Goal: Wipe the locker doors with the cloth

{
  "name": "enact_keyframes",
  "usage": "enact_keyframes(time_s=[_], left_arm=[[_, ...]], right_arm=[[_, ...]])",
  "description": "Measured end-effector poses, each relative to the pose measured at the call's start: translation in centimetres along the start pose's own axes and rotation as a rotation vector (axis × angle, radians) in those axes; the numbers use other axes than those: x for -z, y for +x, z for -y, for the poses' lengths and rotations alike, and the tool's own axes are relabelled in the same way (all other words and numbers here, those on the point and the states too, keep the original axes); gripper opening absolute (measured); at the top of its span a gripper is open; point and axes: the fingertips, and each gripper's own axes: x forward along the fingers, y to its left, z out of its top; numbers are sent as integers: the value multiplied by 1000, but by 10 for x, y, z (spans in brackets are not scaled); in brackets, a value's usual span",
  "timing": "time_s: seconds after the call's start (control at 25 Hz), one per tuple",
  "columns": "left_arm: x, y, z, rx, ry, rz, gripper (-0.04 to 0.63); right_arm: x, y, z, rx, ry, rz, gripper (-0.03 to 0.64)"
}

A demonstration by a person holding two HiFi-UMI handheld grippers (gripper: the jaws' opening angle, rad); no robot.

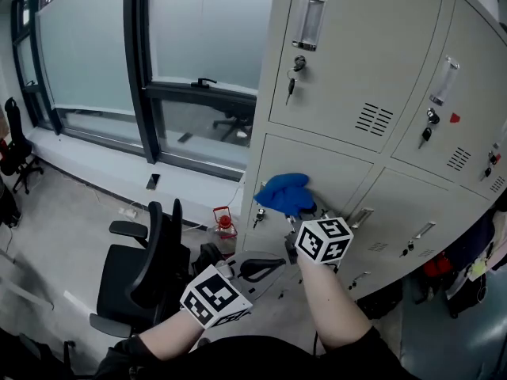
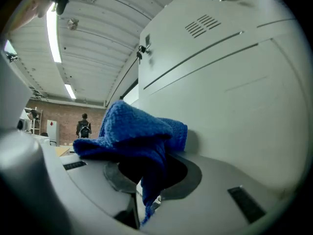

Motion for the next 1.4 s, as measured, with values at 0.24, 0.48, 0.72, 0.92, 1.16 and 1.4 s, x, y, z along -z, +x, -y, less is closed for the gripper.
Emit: enact_keyframes(time_s=[0.24,0.48,0.72,0.92,1.16,1.4], left_arm=[[10,-19,-9,-50,-15,-2,8],[8,-23,-9,-58,-25,1,8],[9,-10,3,-14,-19,-11,8],[15,4,13,31,-30,-27,8],[15,12,19,59,-35,-22,8],[14,9,17,51,-33,-14,8]], right_arm=[[21,43,-34,-69,-16,-61,48],[26,47,-24,-44,-25,-77,48],[21,4,26,56,8,-50,48],[20,-48,78,175,34,-30,48],[18,-99,128,306,33,-22,48],[27,-98,113,295,24,-34,48]])
